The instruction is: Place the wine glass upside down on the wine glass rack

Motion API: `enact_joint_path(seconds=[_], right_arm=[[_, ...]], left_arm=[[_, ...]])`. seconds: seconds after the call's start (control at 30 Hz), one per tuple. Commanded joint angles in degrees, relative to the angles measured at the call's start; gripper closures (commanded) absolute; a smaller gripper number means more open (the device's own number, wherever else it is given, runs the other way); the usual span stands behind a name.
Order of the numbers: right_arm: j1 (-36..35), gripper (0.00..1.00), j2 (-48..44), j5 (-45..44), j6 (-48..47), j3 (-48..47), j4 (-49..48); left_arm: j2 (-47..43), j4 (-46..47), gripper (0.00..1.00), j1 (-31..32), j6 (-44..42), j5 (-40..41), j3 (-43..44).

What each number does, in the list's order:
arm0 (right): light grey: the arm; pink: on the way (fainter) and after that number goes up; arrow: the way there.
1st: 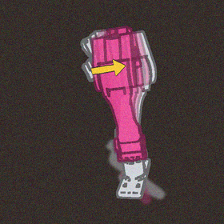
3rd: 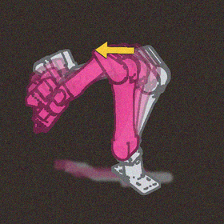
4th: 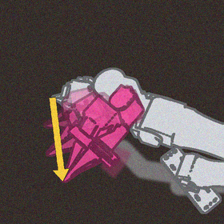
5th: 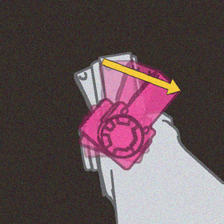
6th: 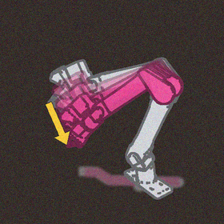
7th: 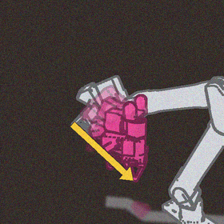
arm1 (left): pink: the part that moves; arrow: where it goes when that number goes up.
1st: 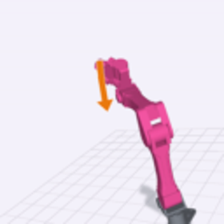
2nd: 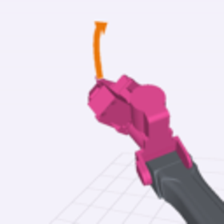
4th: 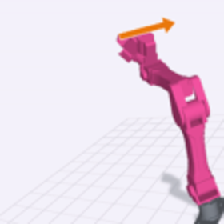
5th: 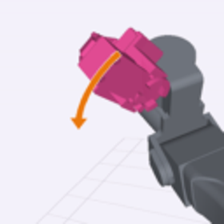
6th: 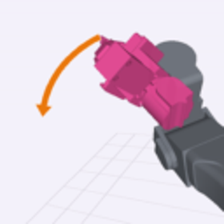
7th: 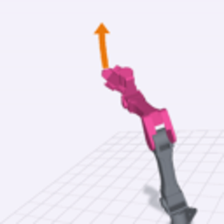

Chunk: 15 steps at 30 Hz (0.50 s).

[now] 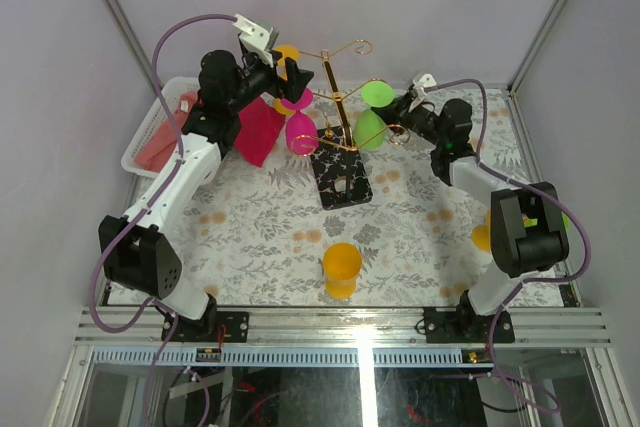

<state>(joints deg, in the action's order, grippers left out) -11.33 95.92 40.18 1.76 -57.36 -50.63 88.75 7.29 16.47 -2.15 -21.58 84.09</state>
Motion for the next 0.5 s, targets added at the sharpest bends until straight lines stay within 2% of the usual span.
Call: enact_joint_path(seconds=[0.0, 0.47], right_arm=[[-1.3, 1.0, 1.5, -0.4, 0.5, -4.4, -4.9], [-2.7, 1.0, 4.8, -9.4, 0.3, -5.7, -9.3]], left_arm=[[-1.4, 2.1, 0.12, -0.1, -0.7, 1.0, 0.0], [-1.1, 2.0, 0.12, -0.1, -0.7, 0.9, -0.1]])
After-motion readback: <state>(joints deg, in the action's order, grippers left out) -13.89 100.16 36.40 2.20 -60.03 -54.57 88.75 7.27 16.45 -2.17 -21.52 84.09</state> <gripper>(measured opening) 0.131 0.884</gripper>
